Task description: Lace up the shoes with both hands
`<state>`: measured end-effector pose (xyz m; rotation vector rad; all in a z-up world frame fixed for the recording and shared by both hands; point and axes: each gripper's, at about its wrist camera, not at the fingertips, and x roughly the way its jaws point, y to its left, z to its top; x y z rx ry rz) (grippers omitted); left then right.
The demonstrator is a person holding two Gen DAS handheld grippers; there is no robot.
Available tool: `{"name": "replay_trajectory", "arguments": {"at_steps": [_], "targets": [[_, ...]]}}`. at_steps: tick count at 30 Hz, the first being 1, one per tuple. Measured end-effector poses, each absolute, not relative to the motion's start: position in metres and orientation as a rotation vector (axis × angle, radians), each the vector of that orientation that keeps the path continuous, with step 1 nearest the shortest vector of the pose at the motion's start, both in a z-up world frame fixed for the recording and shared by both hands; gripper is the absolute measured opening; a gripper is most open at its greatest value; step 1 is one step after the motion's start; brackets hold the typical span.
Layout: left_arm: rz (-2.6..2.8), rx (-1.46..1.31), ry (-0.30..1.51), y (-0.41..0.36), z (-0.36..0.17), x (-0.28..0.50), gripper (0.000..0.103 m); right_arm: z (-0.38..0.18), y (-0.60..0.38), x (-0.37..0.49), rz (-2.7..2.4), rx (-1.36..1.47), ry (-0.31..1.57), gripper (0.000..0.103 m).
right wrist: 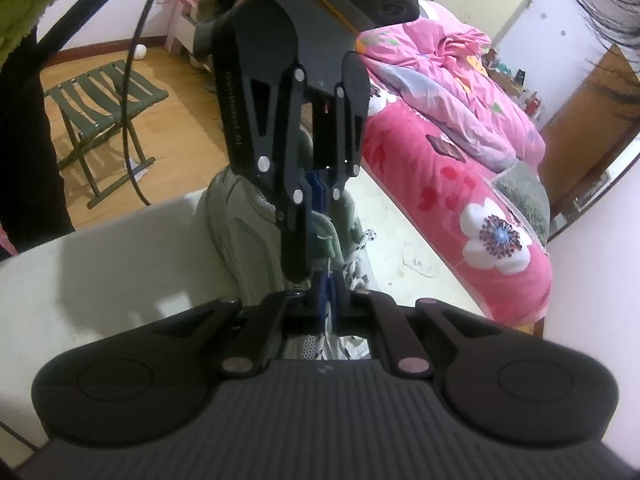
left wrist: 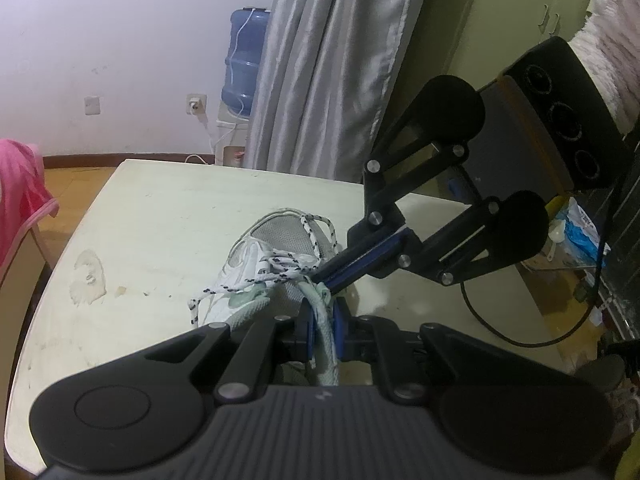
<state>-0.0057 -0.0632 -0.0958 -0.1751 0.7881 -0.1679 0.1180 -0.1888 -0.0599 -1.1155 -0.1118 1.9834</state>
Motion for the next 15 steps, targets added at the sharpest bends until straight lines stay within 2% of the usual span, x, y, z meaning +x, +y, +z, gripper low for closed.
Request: {"name": "replay_trajectory", "arguments": {"at_steps": [15], "targets": [[-0.180, -0.178, 0.782, -0.0576, -0.1016, -0.0059, 0.011, -0.0575, -0.1896, 0.1200, 2.033, -1.085, -0.176, 0.001]]}}
